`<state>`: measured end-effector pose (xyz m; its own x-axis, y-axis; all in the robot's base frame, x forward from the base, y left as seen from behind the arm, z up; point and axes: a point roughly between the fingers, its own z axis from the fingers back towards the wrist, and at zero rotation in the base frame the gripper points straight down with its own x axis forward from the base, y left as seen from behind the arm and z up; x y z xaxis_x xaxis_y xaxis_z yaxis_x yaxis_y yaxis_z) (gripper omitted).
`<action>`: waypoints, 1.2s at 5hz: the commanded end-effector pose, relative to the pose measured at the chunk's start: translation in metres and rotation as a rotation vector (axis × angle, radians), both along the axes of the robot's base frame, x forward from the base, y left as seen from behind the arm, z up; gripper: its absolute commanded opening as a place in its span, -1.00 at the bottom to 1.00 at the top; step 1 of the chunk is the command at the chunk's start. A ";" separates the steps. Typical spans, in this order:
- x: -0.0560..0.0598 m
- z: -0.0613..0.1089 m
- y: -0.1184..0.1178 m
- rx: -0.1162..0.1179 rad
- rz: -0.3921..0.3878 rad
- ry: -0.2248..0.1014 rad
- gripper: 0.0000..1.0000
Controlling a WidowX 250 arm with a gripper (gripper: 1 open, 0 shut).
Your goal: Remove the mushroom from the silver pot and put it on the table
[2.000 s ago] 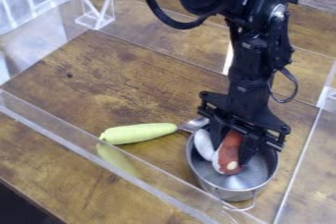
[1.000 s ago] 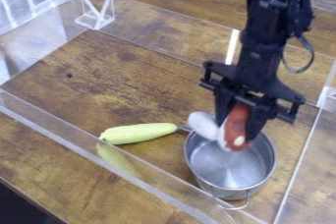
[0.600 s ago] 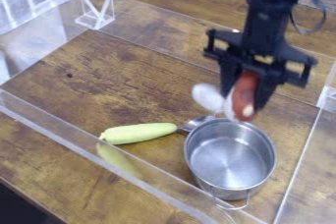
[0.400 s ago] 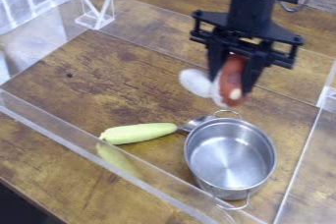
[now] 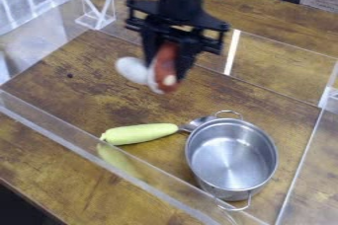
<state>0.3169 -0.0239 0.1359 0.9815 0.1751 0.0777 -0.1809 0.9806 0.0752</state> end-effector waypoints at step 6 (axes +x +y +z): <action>0.009 0.021 0.026 0.031 -0.109 -0.067 -1.00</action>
<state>0.3212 -0.0012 0.1433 0.9929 0.0593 0.1032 -0.0695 0.9927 0.0985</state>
